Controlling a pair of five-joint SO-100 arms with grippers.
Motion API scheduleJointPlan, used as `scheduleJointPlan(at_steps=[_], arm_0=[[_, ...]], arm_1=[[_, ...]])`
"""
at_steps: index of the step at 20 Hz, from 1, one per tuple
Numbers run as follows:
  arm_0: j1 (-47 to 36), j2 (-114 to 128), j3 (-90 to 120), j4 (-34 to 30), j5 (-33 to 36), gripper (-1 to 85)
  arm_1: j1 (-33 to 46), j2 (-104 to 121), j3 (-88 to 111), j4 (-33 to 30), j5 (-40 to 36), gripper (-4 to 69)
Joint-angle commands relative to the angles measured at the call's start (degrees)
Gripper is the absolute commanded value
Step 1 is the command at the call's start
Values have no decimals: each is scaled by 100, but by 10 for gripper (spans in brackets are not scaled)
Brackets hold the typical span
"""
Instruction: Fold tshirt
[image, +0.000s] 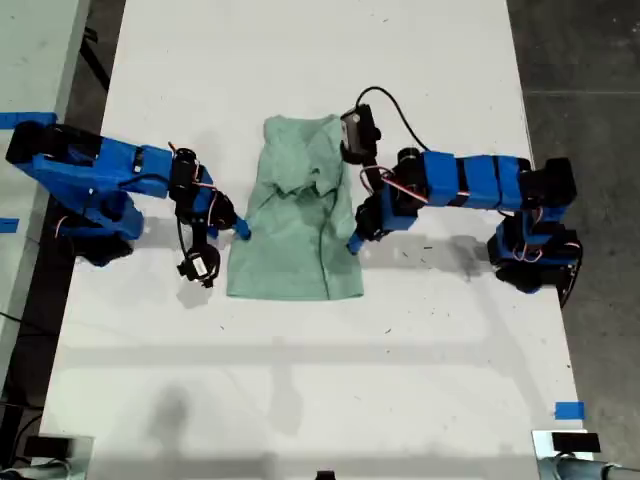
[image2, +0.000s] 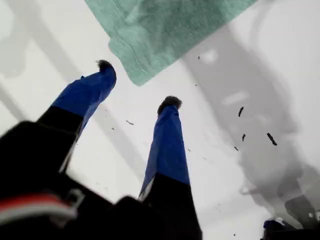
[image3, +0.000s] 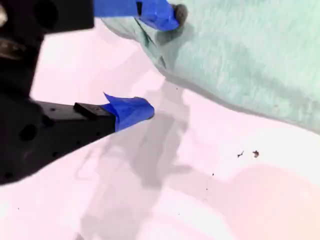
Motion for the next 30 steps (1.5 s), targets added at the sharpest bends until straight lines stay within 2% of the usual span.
scheduleJointPlan(at_steps=[1,6,7,9,11,15,19,21,26,30], arm_0=[[-149,-536,35,-378,123,250],[-167,-800,-79,-606,369,225],[-114,-800,-105,-615,396,198],[18,-694,-220,-501,272,56],[132,-466,-229,-571,141,1],[97,-378,-185,-448,44,1],[-185,1283,9,835,-193,1],[-62,1450,-281,1055,-246,1],[378,-1151,-2900,888,-53,1],[334,-3551,-5854,1661,308,1]], arm_1=[[-141,510,18,-149,88,216],[-167,519,105,-220,132,215],[-176,519,114,-220,141,215],[-193,519,149,-229,167,215],[-202,536,158,-229,185,215],[-211,589,193,-237,185,215],[-229,738,413,-316,229,215],[-229,782,501,-387,229,215],[-202,809,510,-431,193,215],[-229,826,527,-457,220,215]])
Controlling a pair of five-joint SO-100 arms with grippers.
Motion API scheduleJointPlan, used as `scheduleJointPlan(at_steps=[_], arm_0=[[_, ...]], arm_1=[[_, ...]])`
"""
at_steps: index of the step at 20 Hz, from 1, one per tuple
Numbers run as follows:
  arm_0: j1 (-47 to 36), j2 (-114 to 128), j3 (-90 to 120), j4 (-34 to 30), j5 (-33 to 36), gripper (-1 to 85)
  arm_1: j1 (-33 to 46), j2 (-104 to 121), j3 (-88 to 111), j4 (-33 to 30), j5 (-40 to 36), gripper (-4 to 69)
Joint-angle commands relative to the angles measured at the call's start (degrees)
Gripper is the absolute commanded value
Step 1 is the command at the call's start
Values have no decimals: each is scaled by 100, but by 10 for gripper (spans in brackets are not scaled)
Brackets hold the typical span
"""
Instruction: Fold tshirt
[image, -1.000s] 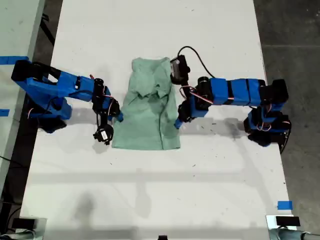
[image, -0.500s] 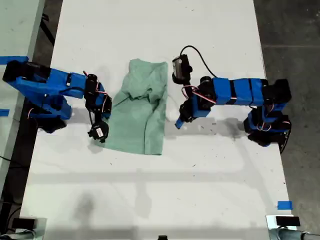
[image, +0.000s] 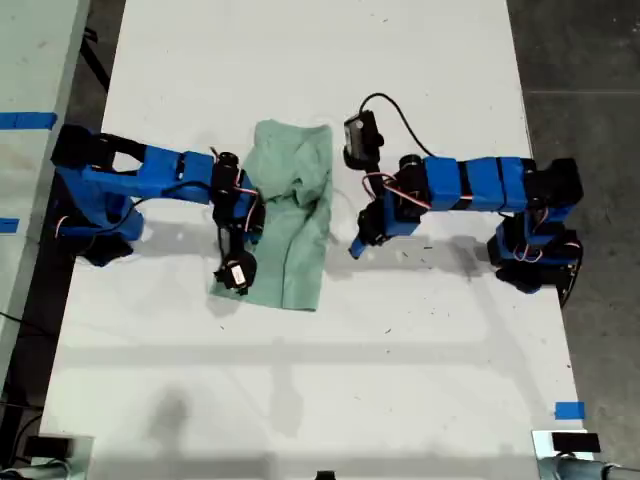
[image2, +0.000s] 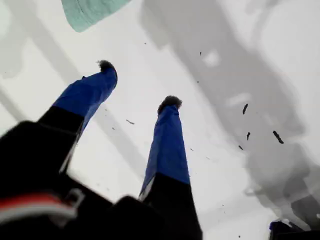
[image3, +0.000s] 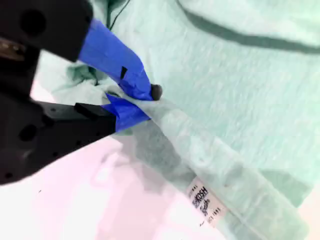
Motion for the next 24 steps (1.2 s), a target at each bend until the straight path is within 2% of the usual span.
scheduleJointPlan(at_steps=[1,4,6,7,9,10,13,15,18,19,24], arm_0=[[-53,-1134,-1986,413,246,1],[-352,-1538,-2074,475,431,14],[-396,-1591,-2074,642,510,251],[-422,-1512,-2074,879,475,290],[-457,-1037,-1934,1406,466,304],[-457,-536,-1564,1441,492,306],[-431,2127,809,694,281,269],[-149,3393,1819,800,-193,256],[773,4315,2206,1011,-1222,210],[1081,4438,2206,949,-1521,219],[1978,4210,2171,132,-2057,151]], arm_1=[[-114,571,-35,-132,35,215],[-176,642,53,-141,97,215],[-193,721,176,-176,114,215],[-185,782,246,-193,123,215],[-167,905,334,-202,123,215],[-158,976,387,-202,114,215],[-158,1187,598,-202,185,215],[-193,1222,624,-211,237,213],[-272,1204,554,-290,352,213],[-308,1151,519,-369,422,240],[-642,-264,-940,-290,668,300]])
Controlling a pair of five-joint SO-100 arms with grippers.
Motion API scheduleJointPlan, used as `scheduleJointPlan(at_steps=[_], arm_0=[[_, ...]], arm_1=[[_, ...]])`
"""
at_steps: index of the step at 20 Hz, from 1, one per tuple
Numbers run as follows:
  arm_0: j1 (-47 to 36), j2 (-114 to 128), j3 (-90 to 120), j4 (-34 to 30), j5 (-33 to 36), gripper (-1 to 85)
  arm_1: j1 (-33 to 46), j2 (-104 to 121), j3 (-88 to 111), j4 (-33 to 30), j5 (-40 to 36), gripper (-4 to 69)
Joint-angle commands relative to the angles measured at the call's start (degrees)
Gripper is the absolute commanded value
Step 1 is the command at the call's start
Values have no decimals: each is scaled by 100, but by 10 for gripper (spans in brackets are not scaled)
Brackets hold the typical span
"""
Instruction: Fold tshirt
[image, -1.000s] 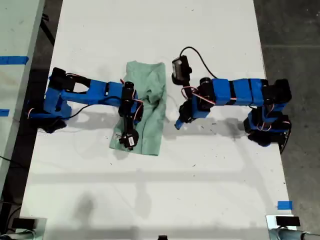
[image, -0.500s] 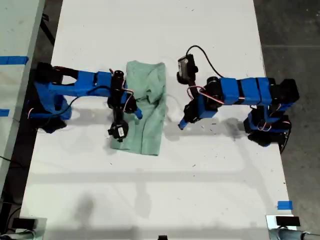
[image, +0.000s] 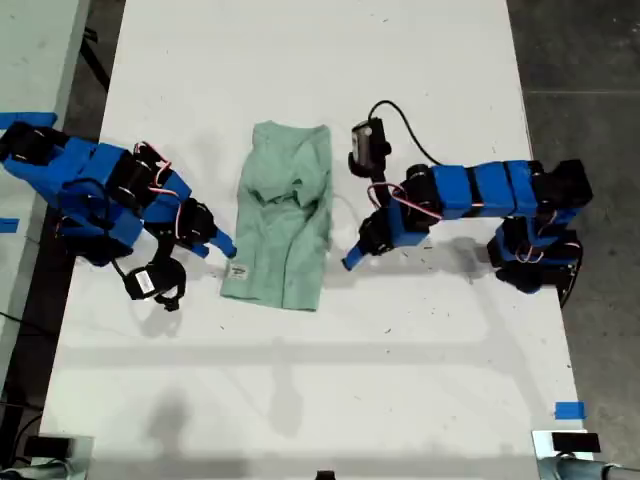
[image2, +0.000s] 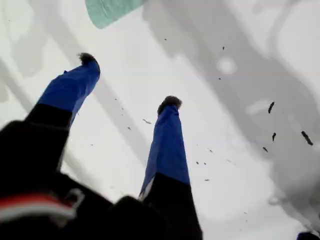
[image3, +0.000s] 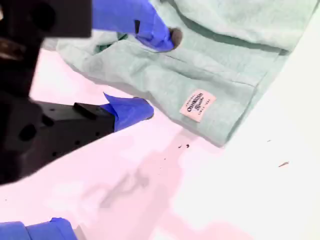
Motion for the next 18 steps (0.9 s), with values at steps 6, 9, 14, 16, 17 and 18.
scheduleJointPlan(at_steps=[6,9,14,16,17,18], arm_0=[[738,-229,-97,-563,-185,206],[870,-246,-193,-422,-149,232],[703,-756,18,-633,97,258],[606,-835,466,-1213,141,261],[563,-835,782,-1538,149,258],[536,-835,993,-1714,149,256]], arm_1=[[-413,-1617,-2303,35,229,308],[-466,-1942,-2725,62,281,316],[-492,-2364,-2856,-290,396,313],[-492,-2654,-2979,-413,396,313],[-492,-2839,-3120,-422,378,313],[-475,-3006,-3208,-475,352,312]])
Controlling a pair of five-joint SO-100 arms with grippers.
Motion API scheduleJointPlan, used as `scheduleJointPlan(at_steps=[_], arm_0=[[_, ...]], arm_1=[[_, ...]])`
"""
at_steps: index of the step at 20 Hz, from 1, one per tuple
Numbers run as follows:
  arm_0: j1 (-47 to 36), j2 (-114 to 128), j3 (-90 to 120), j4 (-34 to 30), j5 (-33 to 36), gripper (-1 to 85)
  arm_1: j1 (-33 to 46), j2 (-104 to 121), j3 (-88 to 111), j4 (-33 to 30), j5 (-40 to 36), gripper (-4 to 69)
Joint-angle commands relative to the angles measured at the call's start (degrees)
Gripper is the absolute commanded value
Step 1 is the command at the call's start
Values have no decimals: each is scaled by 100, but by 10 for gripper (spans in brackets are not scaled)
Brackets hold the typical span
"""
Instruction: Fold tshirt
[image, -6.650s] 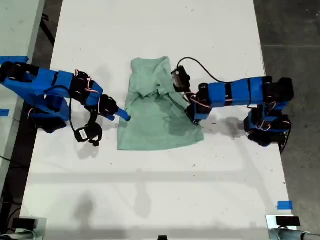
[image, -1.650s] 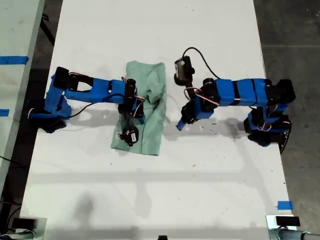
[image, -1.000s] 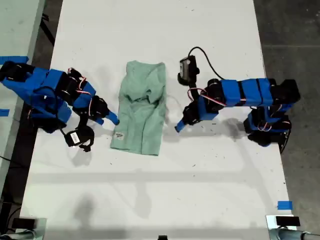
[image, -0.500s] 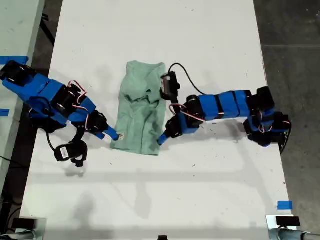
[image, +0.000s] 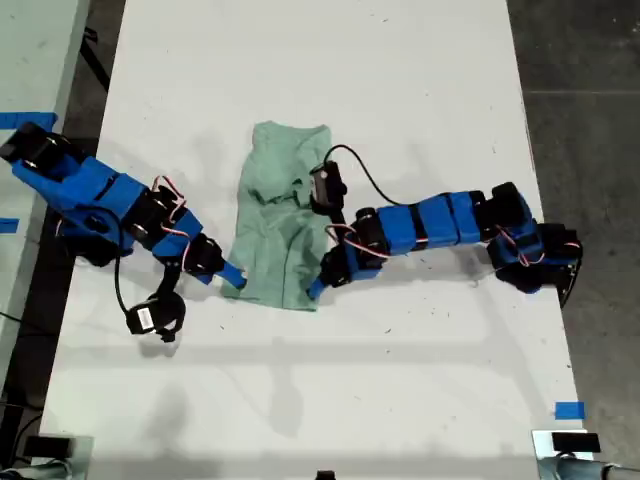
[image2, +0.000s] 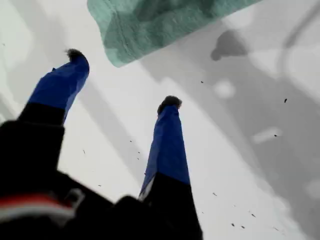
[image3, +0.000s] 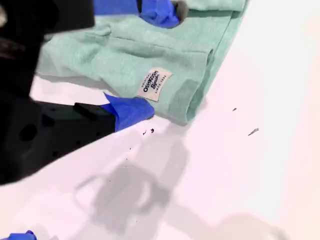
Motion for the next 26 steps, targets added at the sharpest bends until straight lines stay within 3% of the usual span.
scheduleJointPlan(at_steps=[1,11,18,21,23,26], arm_0=[[-149,35,387,-580,53,256],[-220,-1099,756,-1969,439,222],[-132,-1635,958,-2417,448,191],[-88,-1723,967,-2566,571,79],[-9,-1811,940,-2769,650,1],[18,-1881,677,-2619,668,1]], arm_1=[[-53,-132,-650,-255,-18,312],[44,-896,-835,-606,-79,299],[0,-1195,-861,-791,-26,299],[-44,-1292,-870,-853,-9,218],[-62,-1301,-870,-861,70,115],[-105,-1310,-870,-844,141,1]])
